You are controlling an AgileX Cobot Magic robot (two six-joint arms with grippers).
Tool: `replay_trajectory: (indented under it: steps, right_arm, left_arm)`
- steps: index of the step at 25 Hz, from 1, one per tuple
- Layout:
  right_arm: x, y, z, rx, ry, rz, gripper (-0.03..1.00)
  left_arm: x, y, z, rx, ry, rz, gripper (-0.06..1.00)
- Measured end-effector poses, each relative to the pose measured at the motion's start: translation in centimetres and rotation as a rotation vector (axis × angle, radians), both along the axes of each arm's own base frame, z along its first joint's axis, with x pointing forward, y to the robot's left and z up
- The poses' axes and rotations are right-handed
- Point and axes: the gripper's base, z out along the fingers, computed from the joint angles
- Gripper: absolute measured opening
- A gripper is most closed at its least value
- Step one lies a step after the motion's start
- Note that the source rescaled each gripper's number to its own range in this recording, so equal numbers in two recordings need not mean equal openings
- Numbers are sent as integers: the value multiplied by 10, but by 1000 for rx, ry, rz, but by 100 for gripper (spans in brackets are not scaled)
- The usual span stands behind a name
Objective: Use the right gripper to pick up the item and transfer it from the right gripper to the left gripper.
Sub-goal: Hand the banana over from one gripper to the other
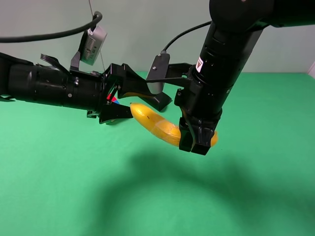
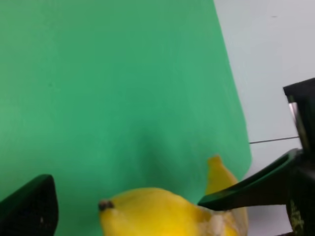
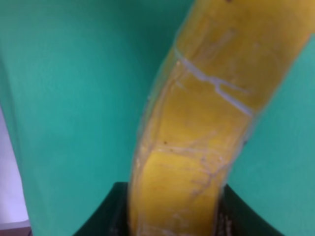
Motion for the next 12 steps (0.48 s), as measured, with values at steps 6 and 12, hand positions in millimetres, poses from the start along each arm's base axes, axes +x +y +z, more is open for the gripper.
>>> replay_trajectory:
  steps: [6, 12]
  right_arm:
    - [0, 1, 0, 15, -4, -6, 1]
    - [0, 1, 0, 16, -2, -10, 1]
  left_arm:
    - [-12, -17, 1, -22, 38, -52, 86]
    - [-14, -20, -1, -13, 57, -44, 73]
